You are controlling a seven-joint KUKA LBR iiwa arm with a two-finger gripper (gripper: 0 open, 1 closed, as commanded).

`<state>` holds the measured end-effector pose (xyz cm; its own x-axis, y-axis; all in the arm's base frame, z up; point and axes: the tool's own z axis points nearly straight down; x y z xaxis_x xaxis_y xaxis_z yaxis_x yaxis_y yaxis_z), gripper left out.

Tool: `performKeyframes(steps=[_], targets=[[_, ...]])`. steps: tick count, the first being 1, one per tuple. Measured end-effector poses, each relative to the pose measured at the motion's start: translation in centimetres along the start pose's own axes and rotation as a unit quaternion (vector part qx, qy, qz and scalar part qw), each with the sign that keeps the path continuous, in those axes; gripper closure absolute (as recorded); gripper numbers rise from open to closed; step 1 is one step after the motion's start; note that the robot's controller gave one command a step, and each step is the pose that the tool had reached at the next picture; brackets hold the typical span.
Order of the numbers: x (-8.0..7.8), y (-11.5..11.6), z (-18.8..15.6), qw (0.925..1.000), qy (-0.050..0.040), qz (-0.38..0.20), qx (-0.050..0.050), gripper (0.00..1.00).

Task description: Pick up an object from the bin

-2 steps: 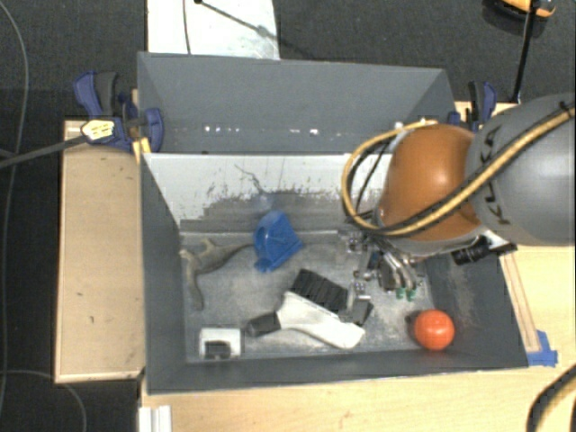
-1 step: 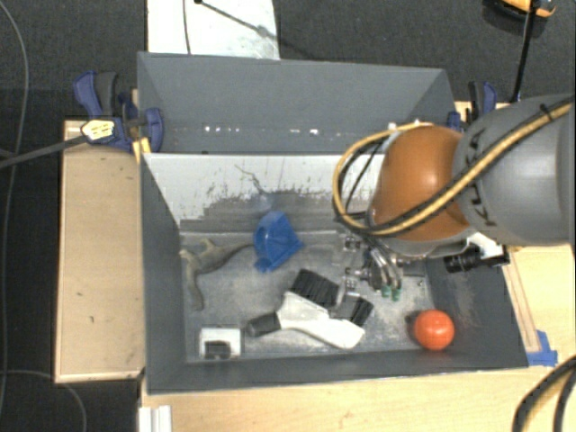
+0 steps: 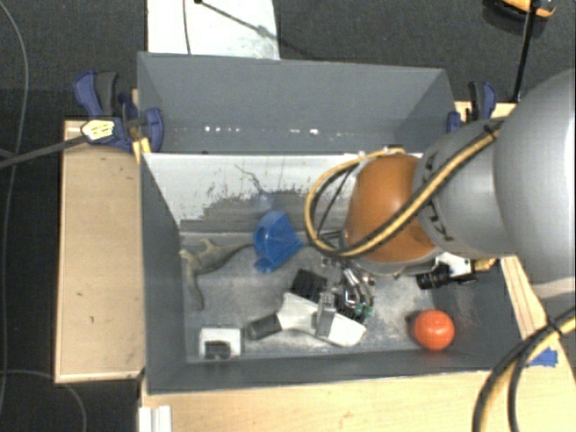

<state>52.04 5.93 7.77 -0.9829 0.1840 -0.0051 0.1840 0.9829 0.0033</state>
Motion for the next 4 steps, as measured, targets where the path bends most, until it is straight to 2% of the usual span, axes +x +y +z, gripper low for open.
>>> performKeyframes(steps=[1, 4], targets=[[2.14, 0.17, 0.36, 0.9983, -0.0027, 0.058, 0.001, 1.00], [2.09, 0.13, -0.07, 0.9983, -0.0040, 0.058, 0.001, 1.00]])
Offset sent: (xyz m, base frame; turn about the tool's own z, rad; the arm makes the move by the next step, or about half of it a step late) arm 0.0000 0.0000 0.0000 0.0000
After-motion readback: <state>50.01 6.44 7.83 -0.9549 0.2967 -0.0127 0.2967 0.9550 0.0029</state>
